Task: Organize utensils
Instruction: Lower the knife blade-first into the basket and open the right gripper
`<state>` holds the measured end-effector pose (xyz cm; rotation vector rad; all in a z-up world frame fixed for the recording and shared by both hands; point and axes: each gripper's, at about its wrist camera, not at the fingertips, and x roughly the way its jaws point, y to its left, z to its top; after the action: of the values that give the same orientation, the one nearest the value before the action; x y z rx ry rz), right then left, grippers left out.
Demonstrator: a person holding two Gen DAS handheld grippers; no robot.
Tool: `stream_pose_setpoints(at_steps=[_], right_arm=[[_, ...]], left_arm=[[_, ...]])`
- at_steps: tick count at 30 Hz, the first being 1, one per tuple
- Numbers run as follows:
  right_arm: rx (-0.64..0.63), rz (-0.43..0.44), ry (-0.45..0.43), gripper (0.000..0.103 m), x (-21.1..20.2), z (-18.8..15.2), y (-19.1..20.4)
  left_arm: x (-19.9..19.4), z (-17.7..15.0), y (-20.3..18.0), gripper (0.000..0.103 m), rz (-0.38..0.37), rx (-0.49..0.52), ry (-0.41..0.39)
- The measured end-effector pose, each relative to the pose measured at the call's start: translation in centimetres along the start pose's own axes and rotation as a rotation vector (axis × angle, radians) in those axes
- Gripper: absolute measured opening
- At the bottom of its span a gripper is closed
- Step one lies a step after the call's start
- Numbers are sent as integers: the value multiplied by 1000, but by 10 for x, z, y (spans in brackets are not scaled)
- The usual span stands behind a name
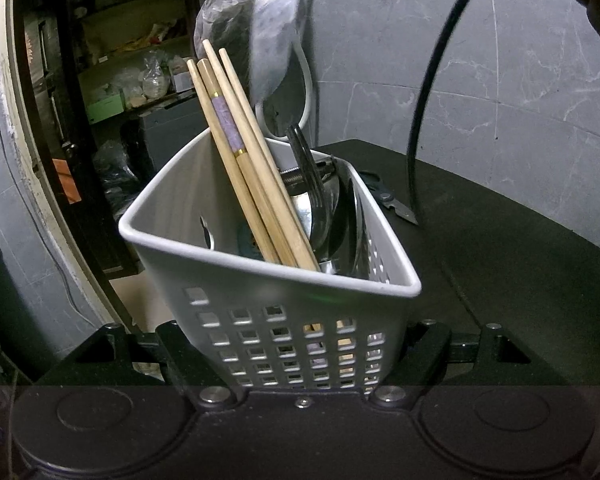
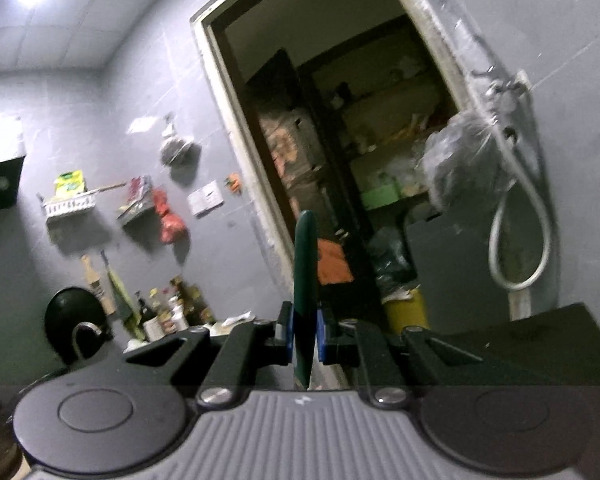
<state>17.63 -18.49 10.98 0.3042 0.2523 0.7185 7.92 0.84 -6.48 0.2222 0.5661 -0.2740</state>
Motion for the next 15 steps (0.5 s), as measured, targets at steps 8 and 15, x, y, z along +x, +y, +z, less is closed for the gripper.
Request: stream_pose_setpoints(at_steps=[8,15], right_arm=[[-74,26,102,13,10,-32,23],[-90,-3,202,13,22,-56,33]], left_arm=[[0,0,0,79,0,-3,0],[0,0,0,79,0,-2,0]])
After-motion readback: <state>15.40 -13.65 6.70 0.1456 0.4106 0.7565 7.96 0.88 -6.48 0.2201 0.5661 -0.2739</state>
